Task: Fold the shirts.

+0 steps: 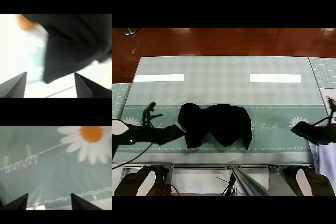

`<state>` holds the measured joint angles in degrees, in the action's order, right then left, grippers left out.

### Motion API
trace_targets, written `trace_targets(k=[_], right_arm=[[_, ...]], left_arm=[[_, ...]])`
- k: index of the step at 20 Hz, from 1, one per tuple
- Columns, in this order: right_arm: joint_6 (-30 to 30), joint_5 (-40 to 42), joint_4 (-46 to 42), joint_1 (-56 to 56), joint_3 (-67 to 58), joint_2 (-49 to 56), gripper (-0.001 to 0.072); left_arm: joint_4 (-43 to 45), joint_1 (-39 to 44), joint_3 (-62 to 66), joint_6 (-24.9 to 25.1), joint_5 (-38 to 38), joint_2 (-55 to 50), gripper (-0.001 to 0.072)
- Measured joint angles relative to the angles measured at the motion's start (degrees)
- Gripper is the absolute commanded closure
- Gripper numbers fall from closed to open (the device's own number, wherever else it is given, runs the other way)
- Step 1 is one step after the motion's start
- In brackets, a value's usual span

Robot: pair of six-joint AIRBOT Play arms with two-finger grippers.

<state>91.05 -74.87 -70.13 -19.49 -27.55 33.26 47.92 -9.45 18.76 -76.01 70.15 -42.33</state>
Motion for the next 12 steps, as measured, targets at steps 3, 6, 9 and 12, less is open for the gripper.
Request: trace_targets(k=[3,6,9,12], right_arm=[[-2.4,3.3,7.6,3.8,4.9,-0.6,0.0096],[-2.3,6.6,10.7,7.6,6.7,-0.6,0.0096],[-1.7,8.1,12.1,11.7,7.4,1.3,0.0097],[-1.2,9.1,14.1,17.5,7.7,5.2,0.0096]], left_arm=[[-11.1,0.2,-5.1,8.7,-3.6,-3.2,0.0010],[-19.2,1.4,-6.4,16.5,-6.3,-7.8,0.0389],[-26.0,2.8,-5.5,24.3,-7.4,-12.0,0.0675],[-29.0,3.5,-3.0,28.1,-7.0,-13.7,0.0675]])
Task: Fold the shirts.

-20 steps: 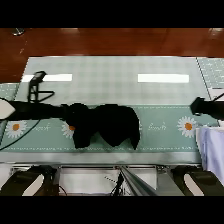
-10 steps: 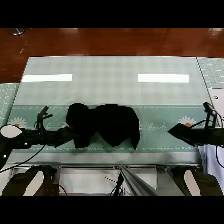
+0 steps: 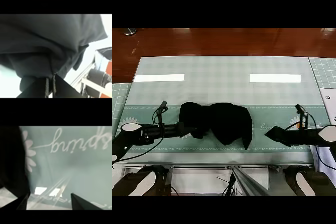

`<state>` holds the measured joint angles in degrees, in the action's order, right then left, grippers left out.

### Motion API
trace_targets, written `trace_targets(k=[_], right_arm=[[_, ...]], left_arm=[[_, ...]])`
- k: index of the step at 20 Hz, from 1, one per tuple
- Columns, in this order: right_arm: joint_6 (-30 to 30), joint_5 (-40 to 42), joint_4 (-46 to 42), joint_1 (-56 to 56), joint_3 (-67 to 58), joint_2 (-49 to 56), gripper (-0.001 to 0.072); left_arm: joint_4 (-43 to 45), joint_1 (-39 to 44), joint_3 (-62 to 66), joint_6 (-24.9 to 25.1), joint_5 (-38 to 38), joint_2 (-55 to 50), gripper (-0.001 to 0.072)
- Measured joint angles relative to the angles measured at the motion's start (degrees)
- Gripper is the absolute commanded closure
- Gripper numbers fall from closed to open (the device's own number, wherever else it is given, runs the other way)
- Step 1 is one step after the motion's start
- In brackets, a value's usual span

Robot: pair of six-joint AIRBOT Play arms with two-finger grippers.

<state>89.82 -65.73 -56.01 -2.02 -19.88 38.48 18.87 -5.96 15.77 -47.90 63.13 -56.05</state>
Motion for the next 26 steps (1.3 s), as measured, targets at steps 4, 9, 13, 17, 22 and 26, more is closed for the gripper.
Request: trace_targets(k=[4,9,13,17,22,26], right_arm=[[-0.2,5.1,6.6,10.8,0.0,8.6,0.0096],[-5.2,13.9,17.4,20.5,-2.6,20.7,0.0287],[-9.1,16.7,20.8,23.1,-8.5,27.8,0.0693],[-8.7,9.8,13.4,17.9,-27.0,29.0,0.0693],[-2.0,-3.1,-3.1,9.9,-68.8,28.2,0.0693],[-1.0,-13.1,-10.6,7.7,-92.8,24.4,0.0693]], left_arm=[[-1.6,0.3,2.8,2.1,1.1,-0.8,0.0675],[-2.1,0.4,3.8,2.9,2.3,-1.0,0.0675],[-1.9,0.0,4.7,3.0,1.5,-1.1,0.0675],[-1.6,-2.4,15.4,-2.1,2.4,-1.1,0.0677],[6.3,-2.6,46.3,-16.2,5.2,-1.0,0.0677],[23.2,-2.6,70.9,-26.6,13.1,0.0,0.0676]])
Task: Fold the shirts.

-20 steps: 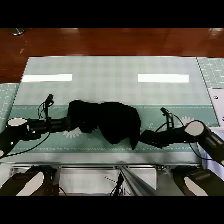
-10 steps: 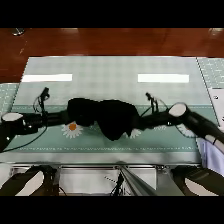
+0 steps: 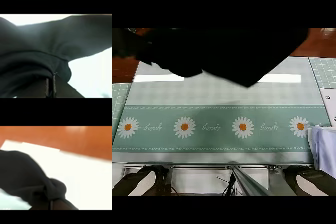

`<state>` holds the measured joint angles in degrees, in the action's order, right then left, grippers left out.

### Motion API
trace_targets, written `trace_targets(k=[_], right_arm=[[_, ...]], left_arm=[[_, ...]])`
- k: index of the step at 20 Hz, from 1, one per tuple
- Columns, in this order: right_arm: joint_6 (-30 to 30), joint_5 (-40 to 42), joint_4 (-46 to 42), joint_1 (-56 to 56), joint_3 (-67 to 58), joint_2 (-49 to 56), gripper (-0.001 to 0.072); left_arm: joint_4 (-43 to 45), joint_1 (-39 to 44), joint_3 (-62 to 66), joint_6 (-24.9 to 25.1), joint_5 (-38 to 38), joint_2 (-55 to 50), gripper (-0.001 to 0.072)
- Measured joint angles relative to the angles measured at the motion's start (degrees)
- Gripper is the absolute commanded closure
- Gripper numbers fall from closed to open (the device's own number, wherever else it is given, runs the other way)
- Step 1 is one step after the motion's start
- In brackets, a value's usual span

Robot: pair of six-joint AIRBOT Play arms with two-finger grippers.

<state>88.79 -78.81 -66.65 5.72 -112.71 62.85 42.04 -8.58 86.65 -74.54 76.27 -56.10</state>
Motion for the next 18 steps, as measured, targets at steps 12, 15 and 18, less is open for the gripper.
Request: trace_targets(k=[12,15,18], right_arm=[[1.9,-10.5,-11.4,-0.7,3.0,-27.5,0.0693],[2.8,-12.0,-12.6,-0.7,12.7,-29.9,0.0693],[3.2,-8.7,-13.5,-0.7,26.6,-30.6,0.0693]], left_arm=[[20.0,0.1,-2.9,-10.9,16.0,25.2,0.0676],[16.9,0.0,-20.2,-12.3,17.2,31.4,0.0675],[14.2,0.0,-37.8,-12.5,14.6,33.9,0.0675]])
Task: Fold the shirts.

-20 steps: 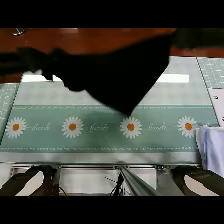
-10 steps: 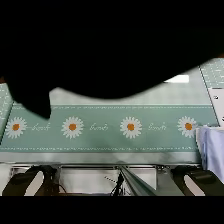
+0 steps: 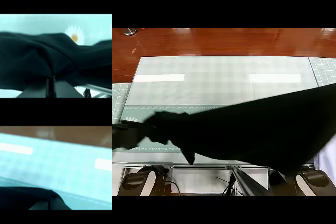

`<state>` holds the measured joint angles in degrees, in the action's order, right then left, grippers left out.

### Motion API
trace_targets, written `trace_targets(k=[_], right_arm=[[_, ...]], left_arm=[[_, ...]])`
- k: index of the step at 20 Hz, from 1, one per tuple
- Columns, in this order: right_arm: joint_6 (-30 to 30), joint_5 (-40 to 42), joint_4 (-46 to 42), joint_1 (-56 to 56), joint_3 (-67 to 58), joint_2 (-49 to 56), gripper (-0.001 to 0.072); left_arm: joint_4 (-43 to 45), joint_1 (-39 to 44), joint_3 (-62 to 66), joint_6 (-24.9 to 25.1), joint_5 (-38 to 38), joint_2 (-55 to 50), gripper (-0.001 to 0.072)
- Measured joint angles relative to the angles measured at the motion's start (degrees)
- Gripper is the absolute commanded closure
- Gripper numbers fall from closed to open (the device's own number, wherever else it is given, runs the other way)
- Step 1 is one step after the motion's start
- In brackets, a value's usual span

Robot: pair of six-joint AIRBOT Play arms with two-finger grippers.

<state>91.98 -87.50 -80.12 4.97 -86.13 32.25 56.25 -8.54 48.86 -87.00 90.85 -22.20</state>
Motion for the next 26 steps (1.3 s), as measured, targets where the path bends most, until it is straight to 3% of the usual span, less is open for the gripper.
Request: trace_targets(k=[5,9,11,12,13,14,15,18,21,23,26], right_arm=[[1.8,15.0,-2.8,0.0,15.4,8.8,0.0693],[2.4,23.7,0.0,-0.1,13.1,25.8,0.0692],[2.4,25.4,3.1,-0.1,8.4,35.1,0.0689],[2.3,26.3,5.6,-0.1,5.6,39.7,0.0601],[1.9,26.6,8.2,-0.1,3.0,43.5,0.0377],[1.6,26.9,11.0,-0.2,0.4,47.3,0.0172],[1.3,27.0,13.6,-0.7,-2.0,50.2,0.0081],[0.5,23.3,19.3,-4.3,-7.8,56.1,0.0083],[-2.6,14.2,18.3,-11.3,-10.2,56.4,0.0084],[-4.2,7.5,12.8,-16.5,-6.7,53.8,0.0084],[-6.4,7.5,10.6,-23.0,9.0,45.4,0.0084]], left_arm=[[-7.2,1.9,-15.9,4.7,-19.5,-8.1,0.0676],[-13.6,7.2,-14.3,10.9,-36.0,-24.8,0.0675],[-15.2,9.6,-10.3,12.3,-40.7,-33.7,0.0662],[-15.8,10.8,-7.6,12.9,-41.9,-38.3,0.0514],[-16.3,11.7,-4.9,13.2,-42.5,-42.1,0.0081],[-16.7,12.4,-2.0,13.5,-42.4,-45.8,0.0002],[-16.9,12.8,0.9,13.6,-41.6,-48.9,0.0002],[-12.7,10.8,9.2,13.2,-33.5,-54.2,0.0003],[-1.4,4.0,12.9,10.1,-22.8,-54.6,0.0004],[3.6,-2.1,11.1,9.0,-17.8,-52.9,0.0004],[4.2,-10.5,2.1,9.6,-15.8,-49.7,0.0005]])
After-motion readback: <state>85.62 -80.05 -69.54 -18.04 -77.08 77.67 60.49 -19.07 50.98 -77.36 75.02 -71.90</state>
